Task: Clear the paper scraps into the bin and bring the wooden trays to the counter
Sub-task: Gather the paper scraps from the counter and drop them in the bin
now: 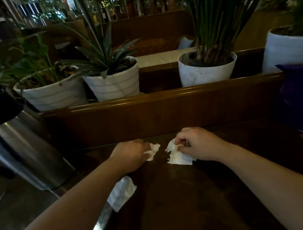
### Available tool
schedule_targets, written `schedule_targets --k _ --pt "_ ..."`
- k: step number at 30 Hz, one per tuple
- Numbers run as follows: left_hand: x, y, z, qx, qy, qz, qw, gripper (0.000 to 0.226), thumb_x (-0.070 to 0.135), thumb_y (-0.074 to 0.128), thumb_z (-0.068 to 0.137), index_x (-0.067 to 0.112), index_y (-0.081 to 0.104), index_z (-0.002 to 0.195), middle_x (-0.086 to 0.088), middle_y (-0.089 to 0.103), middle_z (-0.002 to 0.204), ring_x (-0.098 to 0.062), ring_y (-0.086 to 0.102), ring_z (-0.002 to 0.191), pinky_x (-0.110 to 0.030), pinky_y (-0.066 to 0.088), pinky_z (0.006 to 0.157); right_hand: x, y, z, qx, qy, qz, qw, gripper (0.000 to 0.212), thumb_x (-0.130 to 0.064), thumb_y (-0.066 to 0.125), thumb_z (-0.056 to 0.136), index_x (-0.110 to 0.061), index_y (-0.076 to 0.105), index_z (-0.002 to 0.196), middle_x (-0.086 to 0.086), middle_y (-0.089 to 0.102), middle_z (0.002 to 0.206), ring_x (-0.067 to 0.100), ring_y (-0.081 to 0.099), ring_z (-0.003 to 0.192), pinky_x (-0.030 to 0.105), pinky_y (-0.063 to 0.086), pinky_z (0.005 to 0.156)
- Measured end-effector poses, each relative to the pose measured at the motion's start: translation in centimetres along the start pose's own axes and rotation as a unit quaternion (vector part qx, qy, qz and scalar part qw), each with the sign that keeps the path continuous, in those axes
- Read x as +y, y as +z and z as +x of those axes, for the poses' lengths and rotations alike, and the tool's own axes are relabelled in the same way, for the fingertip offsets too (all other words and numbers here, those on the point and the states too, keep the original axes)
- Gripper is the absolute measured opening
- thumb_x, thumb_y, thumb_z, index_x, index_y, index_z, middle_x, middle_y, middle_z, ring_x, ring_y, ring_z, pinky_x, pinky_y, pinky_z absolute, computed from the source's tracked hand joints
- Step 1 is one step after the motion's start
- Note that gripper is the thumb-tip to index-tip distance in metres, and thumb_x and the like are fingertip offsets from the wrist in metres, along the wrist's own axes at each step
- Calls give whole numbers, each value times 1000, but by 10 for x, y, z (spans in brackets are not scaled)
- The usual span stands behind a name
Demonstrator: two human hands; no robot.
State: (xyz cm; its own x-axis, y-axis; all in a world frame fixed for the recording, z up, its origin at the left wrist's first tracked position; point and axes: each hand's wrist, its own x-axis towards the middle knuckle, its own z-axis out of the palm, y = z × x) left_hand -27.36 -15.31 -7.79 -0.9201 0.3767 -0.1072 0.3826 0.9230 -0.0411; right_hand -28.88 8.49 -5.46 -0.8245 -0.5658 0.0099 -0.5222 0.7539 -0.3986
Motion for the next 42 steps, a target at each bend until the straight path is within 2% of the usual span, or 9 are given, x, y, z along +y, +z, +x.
schedule_targets --k 4,8,11,17,21,26,35,38,42 --pt "4 -9 -14 28 -12 14 999 28 38 43 97 27 56 119 2 60 118 -15 59 98 -34 54 76 -5 -1 -2 -8 -6 -4 1000 15 -29 61 92 -25 65 105 -7 56 97 8 56 83 30 51 73" --pt "1 -19 -56 62 -28 11 998 24 38 43 97 28 57 114 6 59 108 -8 56 86 -27 52 69 -17 0 0 -14 -30 13 999 15 -31 61 91 -27 65 106 -13 53 94 3 53 80 21 44 67" --pt "-2 -21 -95 68 -63 1 996 27 40 43 96 29 59 115 8 61 105 -9 57 83 -29 53 67 -32 5 4 -28 -65 18 997 17 -30 61 91 -25 65 107 -14 50 92 1 50 77 18 39 66" --pt "2 -8 -135 2 -155 3 988 32 44 39 96 31 55 120 5 60 110 -12 59 93 -29 51 76 -62 18 9 -60 -102 22 993 16 -31 61 91 -28 64 107 -12 54 98 4 52 82 27 49 75" --pt "9 4 -140 -61 -172 -21 983 41 50 45 91 34 48 129 5 52 127 -16 57 107 -36 52 86 -70 20 4 -60 -133 19 989 13 -32 61 91 -30 64 104 -11 54 95 5 53 83 32 51 76" --pt "18 5 -140 -42 -189 -8 981 34 43 45 93 31 51 124 3 58 121 -16 61 101 -36 54 83 -66 21 -6 -53 -151 19 987 10 -34 61 90 -32 64 100 -11 55 95 5 55 85 31 52 76" --pt "78 -11 -126 109 -162 -33 980 30 46 44 92 31 57 115 7 64 104 -14 63 81 -35 56 67 -28 15 -44 -32 -128 35 991 11 -32 62 91 -28 65 100 -8 58 95 5 56 80 31 53 72" --pt "103 -15 -114 144 -108 -58 982 25 42 48 92 28 61 109 8 63 96 -12 60 76 -32 53 61 -9 10 -67 -16 -81 42 996 14 -31 61 91 -27 65 104 -9 56 95 4 55 81 25 48 71" --pt "132 -15 -93 151 -17 -88 984 20 40 48 94 31 60 106 10 61 96 -9 58 78 -28 51 62 13 4 -121 34 20 73 997 14 -31 61 91 -26 64 104 -11 56 96 3 54 82 23 46 69"
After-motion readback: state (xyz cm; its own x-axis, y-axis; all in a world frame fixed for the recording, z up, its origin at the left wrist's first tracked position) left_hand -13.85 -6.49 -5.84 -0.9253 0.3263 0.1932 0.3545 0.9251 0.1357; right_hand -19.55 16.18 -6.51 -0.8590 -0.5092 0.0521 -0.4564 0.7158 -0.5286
